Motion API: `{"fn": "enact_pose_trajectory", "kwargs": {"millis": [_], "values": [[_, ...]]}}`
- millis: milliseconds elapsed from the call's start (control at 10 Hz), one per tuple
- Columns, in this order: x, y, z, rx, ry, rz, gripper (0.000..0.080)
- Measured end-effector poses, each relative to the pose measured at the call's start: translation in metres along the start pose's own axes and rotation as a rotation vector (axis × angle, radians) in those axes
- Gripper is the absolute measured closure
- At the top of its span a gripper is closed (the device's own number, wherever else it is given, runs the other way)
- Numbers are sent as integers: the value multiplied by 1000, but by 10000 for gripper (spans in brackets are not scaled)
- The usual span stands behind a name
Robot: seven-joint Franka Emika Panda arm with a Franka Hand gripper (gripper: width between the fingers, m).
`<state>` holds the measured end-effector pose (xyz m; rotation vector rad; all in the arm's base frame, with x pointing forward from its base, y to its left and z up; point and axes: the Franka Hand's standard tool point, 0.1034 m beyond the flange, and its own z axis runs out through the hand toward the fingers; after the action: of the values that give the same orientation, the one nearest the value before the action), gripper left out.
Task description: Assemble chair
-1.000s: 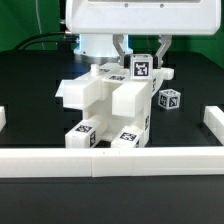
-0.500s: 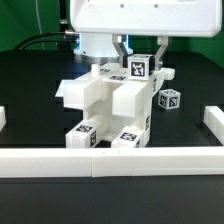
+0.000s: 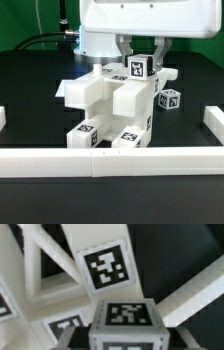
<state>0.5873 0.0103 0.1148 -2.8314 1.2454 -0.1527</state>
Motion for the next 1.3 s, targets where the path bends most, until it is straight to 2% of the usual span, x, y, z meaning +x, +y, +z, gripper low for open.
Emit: {"fn": "enact_pose_trajectory", "kwargs": {"millis": [400,600,700,800,900,1300], "values": [[-3,-3,0,17,-17,258,515],[-3,-3,0,17,-18,234,515],[-2,-3,-1,18,-18,169,302],[-1,-4,-2,20,-18,139,302],[-2,-5,-2,19,-16,48,183],[-3,-8,-2,26,-11,-285,151]]}}
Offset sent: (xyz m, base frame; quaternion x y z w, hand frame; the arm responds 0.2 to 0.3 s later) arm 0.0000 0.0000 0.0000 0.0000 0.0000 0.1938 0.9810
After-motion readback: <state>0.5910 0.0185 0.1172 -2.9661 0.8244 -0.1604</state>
